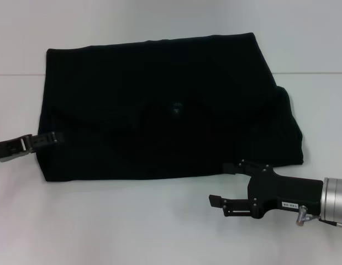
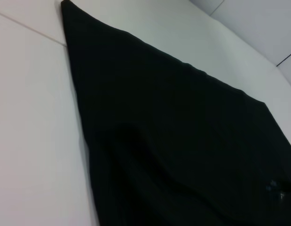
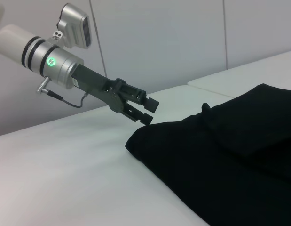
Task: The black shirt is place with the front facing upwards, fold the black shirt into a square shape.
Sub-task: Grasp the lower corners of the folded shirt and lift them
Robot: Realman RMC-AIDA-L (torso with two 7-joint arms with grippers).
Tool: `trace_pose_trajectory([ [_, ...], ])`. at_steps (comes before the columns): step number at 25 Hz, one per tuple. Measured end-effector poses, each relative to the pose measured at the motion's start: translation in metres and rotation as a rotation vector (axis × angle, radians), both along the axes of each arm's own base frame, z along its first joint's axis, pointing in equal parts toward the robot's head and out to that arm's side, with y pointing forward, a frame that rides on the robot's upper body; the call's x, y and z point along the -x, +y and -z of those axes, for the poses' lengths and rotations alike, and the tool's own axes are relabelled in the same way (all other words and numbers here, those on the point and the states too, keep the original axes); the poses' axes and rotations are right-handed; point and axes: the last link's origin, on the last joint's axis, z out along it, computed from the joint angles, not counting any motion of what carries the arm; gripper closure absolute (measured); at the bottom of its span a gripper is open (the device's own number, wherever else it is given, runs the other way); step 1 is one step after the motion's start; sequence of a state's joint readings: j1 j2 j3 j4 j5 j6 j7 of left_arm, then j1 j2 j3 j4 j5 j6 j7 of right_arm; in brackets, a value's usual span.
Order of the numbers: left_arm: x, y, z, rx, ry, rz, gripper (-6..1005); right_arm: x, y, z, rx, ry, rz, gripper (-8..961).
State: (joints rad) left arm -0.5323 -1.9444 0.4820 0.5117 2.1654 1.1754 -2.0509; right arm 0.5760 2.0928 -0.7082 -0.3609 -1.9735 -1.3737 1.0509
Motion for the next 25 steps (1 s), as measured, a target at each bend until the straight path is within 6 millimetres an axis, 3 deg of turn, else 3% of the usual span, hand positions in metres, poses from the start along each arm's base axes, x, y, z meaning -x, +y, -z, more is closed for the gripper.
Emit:
trace_pose_trajectory([
  [8,-0.012,0.003,0.016,0.056,0.013,0.036,104,0.0,0.003,0.0,-0.009,-0.004,0.012,7],
  [23,-0.014,-0.005,0.018,0.134,0.032,0.071,146,0.003,0.005,-0.001,-0.01,0.003,0.004,6],
  [25,-0.012,-0.005,0.019,0.149,0.057,0.072,187,0.004,0.006,-0.001,-0.009,0.004,0.003,6],
])
